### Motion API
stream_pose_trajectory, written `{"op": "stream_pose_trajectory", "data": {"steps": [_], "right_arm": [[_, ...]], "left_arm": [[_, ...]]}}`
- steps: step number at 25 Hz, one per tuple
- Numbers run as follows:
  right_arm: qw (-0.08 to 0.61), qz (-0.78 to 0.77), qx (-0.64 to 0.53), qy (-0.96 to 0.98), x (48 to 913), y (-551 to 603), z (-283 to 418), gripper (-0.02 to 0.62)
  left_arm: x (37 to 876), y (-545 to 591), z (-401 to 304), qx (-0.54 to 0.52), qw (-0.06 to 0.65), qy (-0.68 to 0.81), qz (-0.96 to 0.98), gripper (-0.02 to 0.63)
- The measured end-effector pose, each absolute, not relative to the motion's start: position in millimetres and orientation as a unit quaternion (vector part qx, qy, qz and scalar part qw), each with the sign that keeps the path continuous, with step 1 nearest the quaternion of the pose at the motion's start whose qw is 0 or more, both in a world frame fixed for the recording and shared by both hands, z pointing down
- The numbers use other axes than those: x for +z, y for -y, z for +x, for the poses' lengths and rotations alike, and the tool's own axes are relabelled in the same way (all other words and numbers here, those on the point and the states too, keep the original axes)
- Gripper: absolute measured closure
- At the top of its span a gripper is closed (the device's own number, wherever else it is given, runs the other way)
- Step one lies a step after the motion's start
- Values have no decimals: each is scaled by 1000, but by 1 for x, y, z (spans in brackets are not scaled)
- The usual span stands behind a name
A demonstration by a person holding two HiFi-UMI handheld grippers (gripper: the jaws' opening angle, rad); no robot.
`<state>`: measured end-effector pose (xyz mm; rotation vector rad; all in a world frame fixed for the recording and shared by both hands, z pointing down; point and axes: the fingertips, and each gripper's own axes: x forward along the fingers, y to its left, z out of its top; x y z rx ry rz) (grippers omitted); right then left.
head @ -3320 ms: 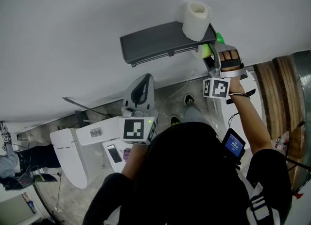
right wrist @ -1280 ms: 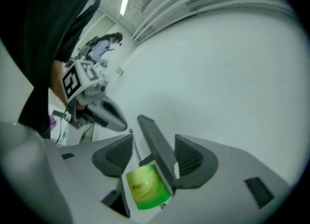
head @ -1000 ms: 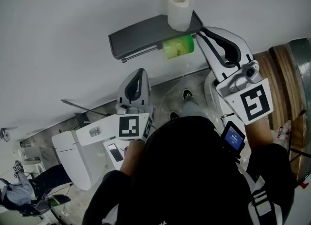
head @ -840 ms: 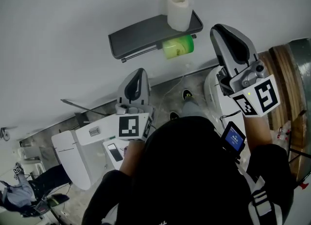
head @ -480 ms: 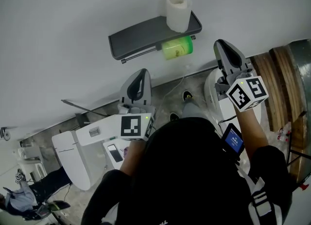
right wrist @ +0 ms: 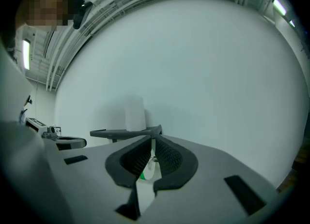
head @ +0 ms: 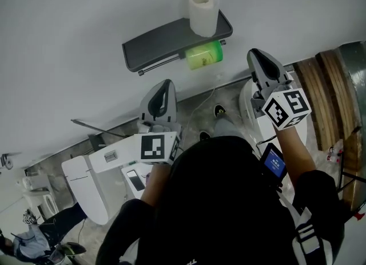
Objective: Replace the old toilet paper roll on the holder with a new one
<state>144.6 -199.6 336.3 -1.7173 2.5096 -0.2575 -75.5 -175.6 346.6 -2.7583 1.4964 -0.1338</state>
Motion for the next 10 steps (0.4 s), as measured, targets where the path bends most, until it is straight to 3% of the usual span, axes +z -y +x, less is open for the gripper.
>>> {"op": "stream_pose_trajectory", "data": {"steps": [10], "right_arm": [[41,-564,-81,-821,337,202,149,557]], "left_arm": [[346,178,-73,-42,1,-478,-877,584]]}}
